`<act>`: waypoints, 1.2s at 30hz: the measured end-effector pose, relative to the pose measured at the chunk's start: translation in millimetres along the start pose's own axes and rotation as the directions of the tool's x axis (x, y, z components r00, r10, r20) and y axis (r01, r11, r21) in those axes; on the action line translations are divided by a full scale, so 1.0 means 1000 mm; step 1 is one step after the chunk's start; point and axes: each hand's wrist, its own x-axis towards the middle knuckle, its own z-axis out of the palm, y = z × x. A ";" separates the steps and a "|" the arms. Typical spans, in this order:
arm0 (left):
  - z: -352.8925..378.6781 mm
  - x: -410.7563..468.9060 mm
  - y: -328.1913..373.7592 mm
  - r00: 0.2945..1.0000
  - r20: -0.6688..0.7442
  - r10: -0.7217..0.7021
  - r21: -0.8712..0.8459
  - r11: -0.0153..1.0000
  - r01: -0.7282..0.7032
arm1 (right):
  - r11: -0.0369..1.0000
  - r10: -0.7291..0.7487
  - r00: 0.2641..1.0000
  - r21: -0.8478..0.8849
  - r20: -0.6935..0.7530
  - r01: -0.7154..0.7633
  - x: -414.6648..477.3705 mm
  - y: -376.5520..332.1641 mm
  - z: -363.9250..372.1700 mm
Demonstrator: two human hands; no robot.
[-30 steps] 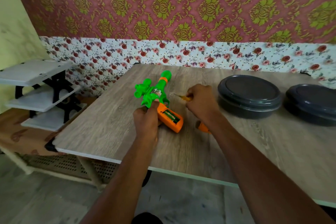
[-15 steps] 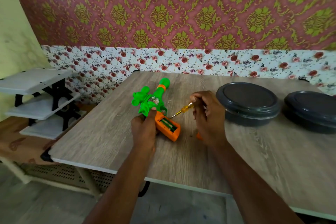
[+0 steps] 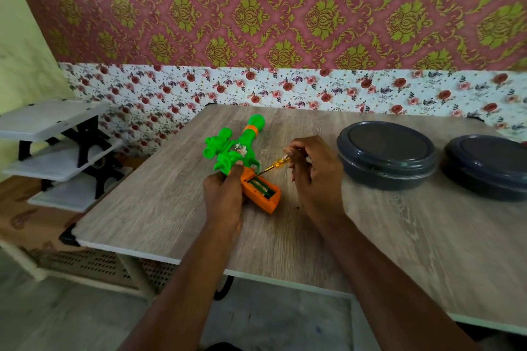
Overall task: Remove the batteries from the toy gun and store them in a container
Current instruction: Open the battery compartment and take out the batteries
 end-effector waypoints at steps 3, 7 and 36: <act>0.002 -0.004 0.004 1.000 -0.006 0.005 0.011 1.000 -0.005 | 1.000 0.004 1.000 0.001 0.005 -0.004 0.000 0.002 0.000; 0.000 -0.003 0.003 0.999 -0.039 0.011 0.032 0.999 -0.009 | 1.000 -0.005 0.998 0.010 0.056 0.004 0.000 0.003 -0.001; 0.000 0.001 0.000 1.000 -0.027 0.000 -0.015 1.000 -0.001 | 0.958 -0.199 0.934 -0.142 0.298 0.249 -0.003 -0.013 0.001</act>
